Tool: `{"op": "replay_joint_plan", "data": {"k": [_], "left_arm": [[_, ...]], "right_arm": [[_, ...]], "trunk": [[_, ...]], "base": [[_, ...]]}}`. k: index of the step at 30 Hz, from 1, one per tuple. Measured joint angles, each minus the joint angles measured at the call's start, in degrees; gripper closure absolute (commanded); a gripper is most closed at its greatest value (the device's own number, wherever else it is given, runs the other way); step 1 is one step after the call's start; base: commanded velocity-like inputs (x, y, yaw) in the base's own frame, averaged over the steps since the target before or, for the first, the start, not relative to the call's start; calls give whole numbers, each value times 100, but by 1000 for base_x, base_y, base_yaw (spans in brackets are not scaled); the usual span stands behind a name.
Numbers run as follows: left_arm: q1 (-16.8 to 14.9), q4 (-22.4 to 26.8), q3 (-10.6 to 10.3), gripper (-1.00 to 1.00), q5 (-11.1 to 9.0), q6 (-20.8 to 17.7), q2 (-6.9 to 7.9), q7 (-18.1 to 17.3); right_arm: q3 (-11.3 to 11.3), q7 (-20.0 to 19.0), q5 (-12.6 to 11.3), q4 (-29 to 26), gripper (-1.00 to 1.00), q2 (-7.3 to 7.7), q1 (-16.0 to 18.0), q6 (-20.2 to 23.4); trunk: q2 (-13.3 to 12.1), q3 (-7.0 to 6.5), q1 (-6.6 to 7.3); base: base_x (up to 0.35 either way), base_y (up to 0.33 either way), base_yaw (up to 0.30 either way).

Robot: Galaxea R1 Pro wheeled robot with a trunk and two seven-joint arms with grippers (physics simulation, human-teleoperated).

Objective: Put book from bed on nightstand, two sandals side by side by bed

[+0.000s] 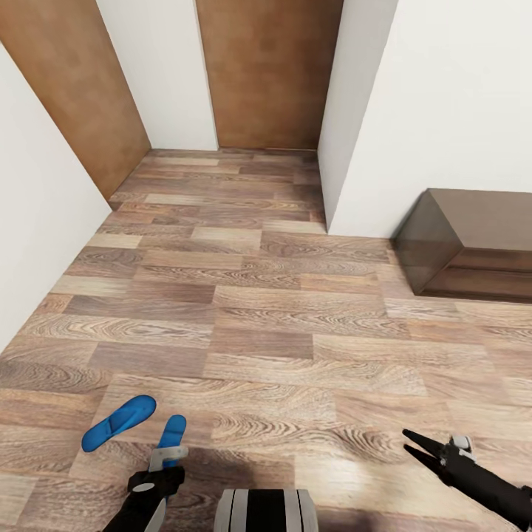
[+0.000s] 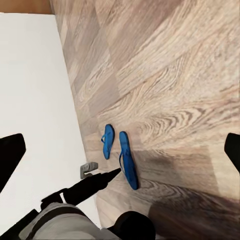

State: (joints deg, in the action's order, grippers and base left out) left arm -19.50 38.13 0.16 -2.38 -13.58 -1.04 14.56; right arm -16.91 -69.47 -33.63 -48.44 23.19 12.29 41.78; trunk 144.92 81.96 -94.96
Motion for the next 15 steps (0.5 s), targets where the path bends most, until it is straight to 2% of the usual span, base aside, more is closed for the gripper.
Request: {"op": "replay_joint_plan", "data": {"k": [2, 5, 15], "left_arm": [[0, 0, 0, -100, 0, 0, 0, 0], [0, 0, 0, -100, 0, 0, 0, 0], [-1, -2, 0, -100, 0, -2, 0, 0]], "right_arm": [[4, -188, -134, 17, -100, 62, 0, 27], [3, -265, -203, 27, -100, 88, -3, 35], [-5, -317, -251, 27, -100, 105, -9, 35]], "trunk": [[0, 0, 0], [0, 0, 0], [0, 0, 0]], "base": [[0, 0, 0], [0, 0, 0], [0, 0, 0]]}}
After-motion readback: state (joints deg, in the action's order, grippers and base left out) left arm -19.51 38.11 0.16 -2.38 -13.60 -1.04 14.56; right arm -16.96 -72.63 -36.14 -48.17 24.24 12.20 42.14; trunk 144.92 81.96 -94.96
